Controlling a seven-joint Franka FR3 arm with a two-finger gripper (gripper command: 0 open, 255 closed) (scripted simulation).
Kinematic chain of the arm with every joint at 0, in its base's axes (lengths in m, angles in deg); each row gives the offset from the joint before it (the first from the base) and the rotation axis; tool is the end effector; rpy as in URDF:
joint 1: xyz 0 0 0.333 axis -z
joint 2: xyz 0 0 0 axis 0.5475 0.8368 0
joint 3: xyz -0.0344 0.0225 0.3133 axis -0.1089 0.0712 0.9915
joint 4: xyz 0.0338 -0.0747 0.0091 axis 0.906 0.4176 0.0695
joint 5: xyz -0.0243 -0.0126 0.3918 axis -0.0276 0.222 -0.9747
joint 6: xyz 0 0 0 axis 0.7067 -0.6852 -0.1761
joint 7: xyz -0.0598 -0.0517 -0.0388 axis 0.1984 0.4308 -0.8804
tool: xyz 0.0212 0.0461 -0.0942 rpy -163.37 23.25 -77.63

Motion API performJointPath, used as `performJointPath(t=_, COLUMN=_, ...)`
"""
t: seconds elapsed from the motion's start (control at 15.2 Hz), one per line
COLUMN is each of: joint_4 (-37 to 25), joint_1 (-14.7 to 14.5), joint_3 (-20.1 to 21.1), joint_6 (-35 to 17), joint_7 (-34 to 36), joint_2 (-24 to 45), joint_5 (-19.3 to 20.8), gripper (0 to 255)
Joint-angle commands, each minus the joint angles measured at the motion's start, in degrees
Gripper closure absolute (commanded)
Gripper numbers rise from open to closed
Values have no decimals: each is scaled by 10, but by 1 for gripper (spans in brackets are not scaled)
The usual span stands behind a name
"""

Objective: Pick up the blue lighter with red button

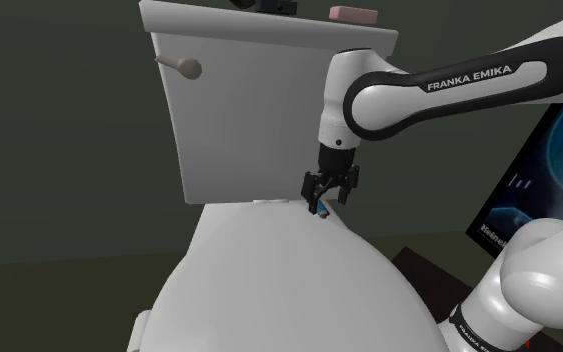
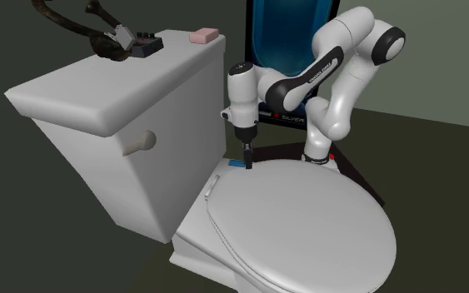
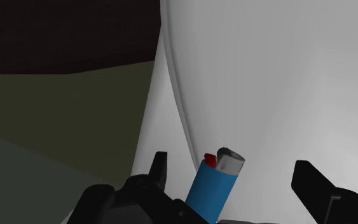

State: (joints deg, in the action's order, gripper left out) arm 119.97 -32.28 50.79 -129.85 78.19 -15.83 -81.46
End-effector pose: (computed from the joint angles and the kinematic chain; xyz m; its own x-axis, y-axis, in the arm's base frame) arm 0.3922 0.1425 0.4442 0.9753 -0.1977 -0.0988 -0.2002 -0.9796 -0.0166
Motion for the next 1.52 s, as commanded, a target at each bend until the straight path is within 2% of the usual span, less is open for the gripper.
performJointPath(t=0.0, joint_4=11, joint_1=0, joint_3=2, joint_6=-17, joint_7=0, joint_2=7, joint_5=-1, gripper=0)
performJointPath(t=0.2, joint_4=19, joint_1=0, joint_3=4, joint_6=-30, joint_7=0, joint_2=11, joint_5=-1, gripper=0)
performJointPath(t=0.26, joint_4=18, joint_1=0, joint_3=4, joint_6=-31, joint_7=-1, joint_2=13, joint_5=-1, gripper=255)
performJointPath(t=0.86, joint_4=19, joint_1=0, joint_3=4, joint_6=-30, joint_7=0, joint_2=11, joint_5=-1, gripper=255)
performJointPath(t=1.45, joint_4=-33, joint_1=1, joint_3=-5, joint_6=44, joint_7=2, joint_2=-11, joint_5=2, gripper=255)
